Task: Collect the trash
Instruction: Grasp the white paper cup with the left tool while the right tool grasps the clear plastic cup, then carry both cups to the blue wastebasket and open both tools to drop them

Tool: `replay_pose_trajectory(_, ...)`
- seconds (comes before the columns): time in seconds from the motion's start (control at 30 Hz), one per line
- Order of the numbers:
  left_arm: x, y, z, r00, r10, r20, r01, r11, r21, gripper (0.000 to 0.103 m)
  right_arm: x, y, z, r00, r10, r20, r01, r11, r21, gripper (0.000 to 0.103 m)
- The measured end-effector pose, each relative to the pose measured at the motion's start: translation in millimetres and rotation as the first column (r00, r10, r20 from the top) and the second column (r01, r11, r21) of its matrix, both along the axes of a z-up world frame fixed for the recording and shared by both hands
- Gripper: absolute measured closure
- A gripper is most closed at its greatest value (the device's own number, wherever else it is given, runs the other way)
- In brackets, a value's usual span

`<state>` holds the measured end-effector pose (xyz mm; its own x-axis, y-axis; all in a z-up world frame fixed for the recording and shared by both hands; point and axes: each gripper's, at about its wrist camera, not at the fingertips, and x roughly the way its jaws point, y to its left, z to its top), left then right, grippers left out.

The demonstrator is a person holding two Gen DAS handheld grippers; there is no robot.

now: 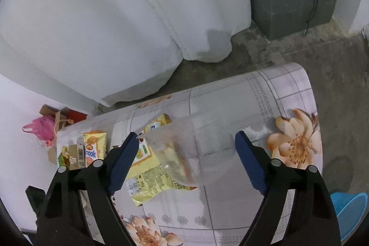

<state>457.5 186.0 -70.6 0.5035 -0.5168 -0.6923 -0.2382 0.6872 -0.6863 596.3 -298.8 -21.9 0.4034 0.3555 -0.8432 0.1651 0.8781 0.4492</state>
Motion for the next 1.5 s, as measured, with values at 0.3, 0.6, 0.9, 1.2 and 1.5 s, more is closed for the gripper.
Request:
replay_pose_trajectory(0.3,-7,6,7,0.998,0.0,0.065,0.001,1.0,-0.008,0.041,-20,-2,8,1.0,-0.005,0.01,0.005,1.0,-0.008,0.024)
replay_pose_trajectory(0.6,-46,10,57,0.978,-0.011,0.207,-0.001,0.998,0.057,0.041,-91,-23,58,0.991,-0.02,0.134,0.017,1.0,0.021,0.024)
replay_pose_trajectory(0.9,-131,-28,147,0.899,-0.149,0.413,0.081,0.981,0.178,0.041,-258,-72,141,0.938,-0.122,0.326,0.096,0.991,0.093,0.024)
replay_pose_trajectory(1.2,-211,-195,202,0.715,-0.523,0.465,0.363,0.845,0.392,0.041,-452,-132,107,0.87,-0.385,0.309,0.352,0.923,0.157,0.024)
replay_pose_trajectory(1.5,-253,-455,146,0.503,-0.843,0.189,0.722,0.53,0.445,0.041,-571,-219,-7,0.698,-0.711,0.089,0.661,0.687,0.303,0.024)
